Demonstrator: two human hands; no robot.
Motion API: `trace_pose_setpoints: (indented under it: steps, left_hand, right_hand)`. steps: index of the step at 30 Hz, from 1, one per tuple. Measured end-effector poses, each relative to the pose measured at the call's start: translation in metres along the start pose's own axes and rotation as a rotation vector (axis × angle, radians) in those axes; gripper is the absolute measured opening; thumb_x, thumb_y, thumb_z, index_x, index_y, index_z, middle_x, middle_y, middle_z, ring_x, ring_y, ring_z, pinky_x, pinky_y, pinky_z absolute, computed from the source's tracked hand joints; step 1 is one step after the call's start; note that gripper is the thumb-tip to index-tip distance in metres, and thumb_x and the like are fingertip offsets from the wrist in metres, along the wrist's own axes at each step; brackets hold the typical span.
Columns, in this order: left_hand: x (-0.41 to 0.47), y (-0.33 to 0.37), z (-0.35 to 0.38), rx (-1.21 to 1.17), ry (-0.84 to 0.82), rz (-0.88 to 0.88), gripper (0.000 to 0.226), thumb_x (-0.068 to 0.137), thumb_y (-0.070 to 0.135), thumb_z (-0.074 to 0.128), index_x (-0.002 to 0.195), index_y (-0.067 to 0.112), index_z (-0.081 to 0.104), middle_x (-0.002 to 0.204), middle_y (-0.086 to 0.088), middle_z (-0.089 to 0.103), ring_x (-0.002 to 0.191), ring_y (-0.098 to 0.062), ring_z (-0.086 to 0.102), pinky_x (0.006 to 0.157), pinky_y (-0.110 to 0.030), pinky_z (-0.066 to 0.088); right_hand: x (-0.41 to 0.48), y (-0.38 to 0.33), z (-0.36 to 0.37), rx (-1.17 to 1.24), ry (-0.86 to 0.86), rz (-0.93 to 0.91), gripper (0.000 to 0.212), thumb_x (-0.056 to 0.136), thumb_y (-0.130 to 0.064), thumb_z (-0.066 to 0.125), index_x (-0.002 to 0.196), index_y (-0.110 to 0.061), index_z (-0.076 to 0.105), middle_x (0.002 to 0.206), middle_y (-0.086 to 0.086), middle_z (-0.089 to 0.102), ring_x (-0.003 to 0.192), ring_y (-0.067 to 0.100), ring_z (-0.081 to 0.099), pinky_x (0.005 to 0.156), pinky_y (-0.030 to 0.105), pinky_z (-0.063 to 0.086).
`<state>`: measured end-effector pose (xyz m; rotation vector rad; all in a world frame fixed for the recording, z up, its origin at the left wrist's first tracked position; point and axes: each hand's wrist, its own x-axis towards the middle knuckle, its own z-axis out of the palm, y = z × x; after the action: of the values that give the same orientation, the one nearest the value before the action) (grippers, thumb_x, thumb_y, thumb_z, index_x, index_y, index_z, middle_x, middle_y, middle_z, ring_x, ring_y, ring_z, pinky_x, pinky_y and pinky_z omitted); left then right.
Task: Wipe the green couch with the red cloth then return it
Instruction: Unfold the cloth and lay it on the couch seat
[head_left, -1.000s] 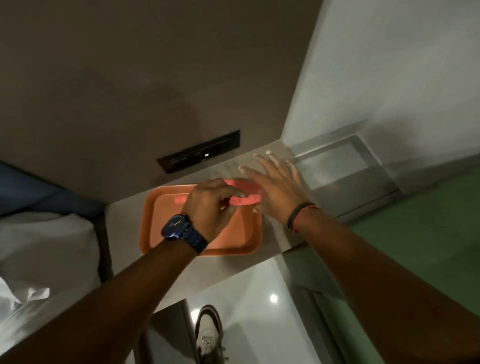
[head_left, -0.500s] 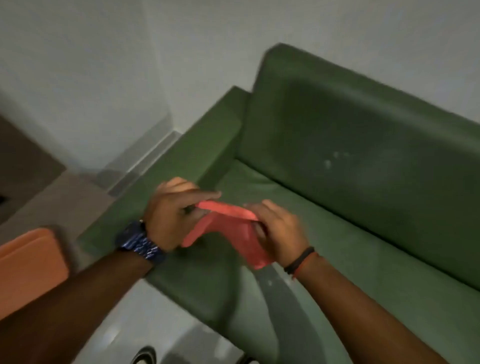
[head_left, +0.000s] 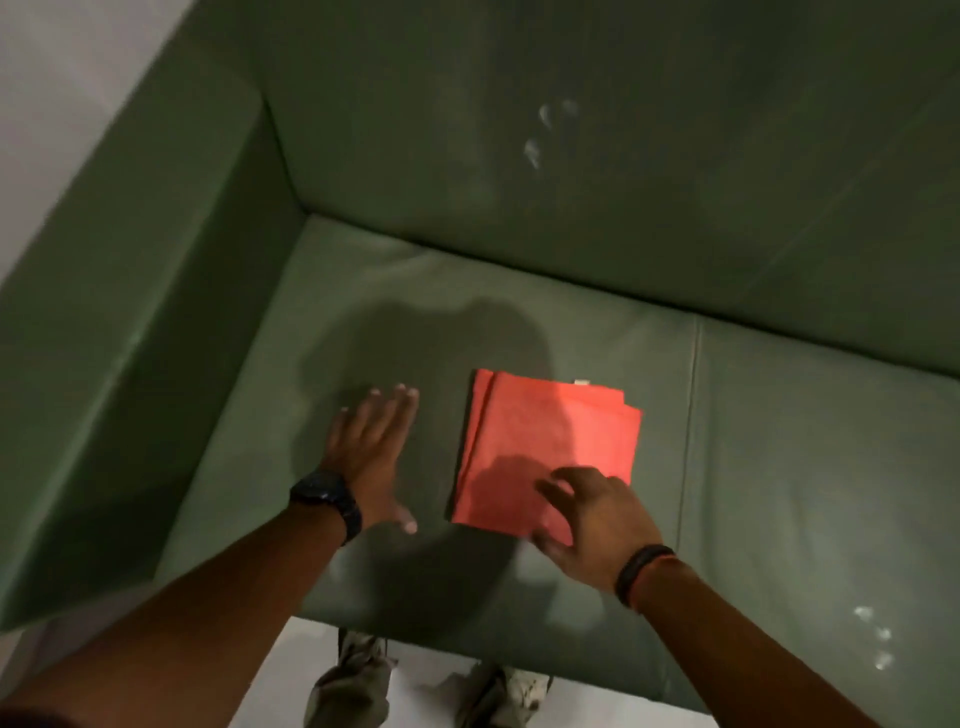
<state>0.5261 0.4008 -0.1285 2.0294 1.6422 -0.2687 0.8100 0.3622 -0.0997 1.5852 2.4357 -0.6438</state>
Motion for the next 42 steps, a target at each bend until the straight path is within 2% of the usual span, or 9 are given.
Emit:
trace_pose_setpoints:
  steps: [3, 8, 14, 19, 25, 31, 34, 38, 42]
  left_hand:
    - [0.009, -0.017, 0.036, -0.014, -0.106, -0.166, 0.168, 0.021, 0.070, 0.079, 0.126, 0.028, -0.045, 0.150, -0.003, -0.030, 0.134, -0.028, -0.029, 0.106, -0.057, -0.010]
    - [0.020, -0.024, 0.064, -0.081, -0.099, -0.201, 0.170, 0.004, 0.081, 0.061, 0.135, 0.029, -0.033, 0.137, 0.010, -0.050, 0.127, -0.022, -0.042, 0.101, -0.055, -0.020]
    - [0.022, -0.022, 0.063, -0.074, -0.105, -0.218, 0.169, 0.003, 0.083, 0.057, 0.135, 0.028, -0.033, 0.138, 0.010, -0.049, 0.129, -0.023, -0.039, 0.094, -0.043, -0.036]
    - [0.020, -0.021, 0.060, -0.058, -0.125, -0.226, 0.169, 0.003, 0.083, 0.056, 0.136, 0.029, -0.032, 0.139, 0.011, -0.048, 0.129, -0.021, -0.040, 0.093, -0.040, -0.037]
    - [0.023, -0.022, 0.061, -0.016, -0.125, -0.237, 0.170, 0.002, 0.085, 0.056, 0.136, 0.028, -0.033, 0.139, 0.008, -0.045, 0.128, -0.021, -0.041, 0.094, -0.040, -0.035]
    - [0.024, -0.021, 0.065, -0.047, -0.102, -0.245, 0.170, 0.001, 0.082, 0.059, 0.132, 0.032, -0.037, 0.137, 0.010, -0.049, 0.127, -0.021, -0.042, 0.099, -0.043, -0.031]
    - [0.022, -0.016, 0.062, -0.075, 0.014, -0.218, 0.158, 0.019, 0.062, 0.074, 0.138, 0.032, -0.024, 0.151, 0.002, -0.025, 0.132, -0.020, -0.032, 0.107, -0.055, -0.013]
    - [-0.002, -0.009, 0.057, -0.122, 0.261, 0.032, 0.114, 0.049, 0.050, 0.059, 0.146, 0.024, 0.005, 0.157, -0.002, 0.004, 0.139, -0.026, 0.015, 0.105, -0.054, 0.020]
    - [-0.017, 0.001, 0.066, -0.026, 0.396, 0.356, 0.032, 0.093, 0.028, 0.033, 0.111, 0.038, 0.057, 0.118, -0.001, 0.065, 0.112, -0.022, 0.056, 0.089, -0.042, 0.031]
  right_hand:
    - [0.022, -0.003, 0.034, 0.141, 0.195, 0.144, 0.063, 0.081, -0.054, 0.052, 0.127, -0.012, 0.056, 0.128, 0.024, 0.055, 0.111, 0.040, 0.056, 0.088, 0.048, 0.050]
    - [0.070, -0.017, 0.082, 0.194, 0.301, 0.546, 0.077, 0.083, -0.068, 0.031, 0.147, -0.028, 0.024, 0.155, 0.018, 0.020, 0.142, 0.036, 0.013, 0.112, 0.057, 0.013]
    - [0.065, -0.036, 0.110, 0.022, 0.228, 0.093, 0.079, 0.079, -0.072, 0.041, 0.147, -0.037, 0.021, 0.158, 0.008, 0.017, 0.143, 0.035, 0.010, 0.109, 0.061, 0.011]
    - [0.072, -0.032, 0.103, 0.130, 0.324, 0.515, 0.077, 0.080, -0.069, 0.039, 0.147, -0.036, 0.020, 0.157, 0.010, 0.018, 0.143, 0.033, 0.011, 0.113, 0.057, 0.007]
    - [0.058, -0.031, 0.112, 0.025, 0.242, 0.040, 0.080, 0.078, -0.071, 0.045, 0.146, -0.035, 0.025, 0.158, 0.007, 0.017, 0.144, 0.031, 0.007, 0.111, 0.062, 0.011]
    - [0.060, -0.042, 0.106, 0.117, 0.223, 0.376, 0.079, 0.080, -0.069, 0.040, 0.148, -0.033, 0.021, 0.158, 0.010, 0.014, 0.144, 0.032, 0.004, 0.111, 0.058, 0.000]
    - [0.064, -0.062, 0.104, 0.110, 0.169, 0.297, 0.087, 0.077, -0.075, 0.038, 0.149, -0.031, 0.016, 0.158, 0.012, 0.007, 0.144, 0.036, -0.001, 0.111, 0.059, -0.005]
    - [0.032, -0.044, 0.096, 0.050, 0.056, -0.014, 0.098, 0.068, -0.085, 0.041, 0.147, -0.031, 0.024, 0.155, 0.015, 0.017, 0.142, 0.039, 0.010, 0.113, 0.058, 0.008]
    - [-0.004, -0.003, 0.099, -0.068, 0.241, -0.183, 0.044, 0.090, -0.058, 0.044, 0.117, -0.030, 0.065, 0.127, 0.009, 0.063, 0.122, 0.032, 0.053, 0.104, 0.045, 0.031]
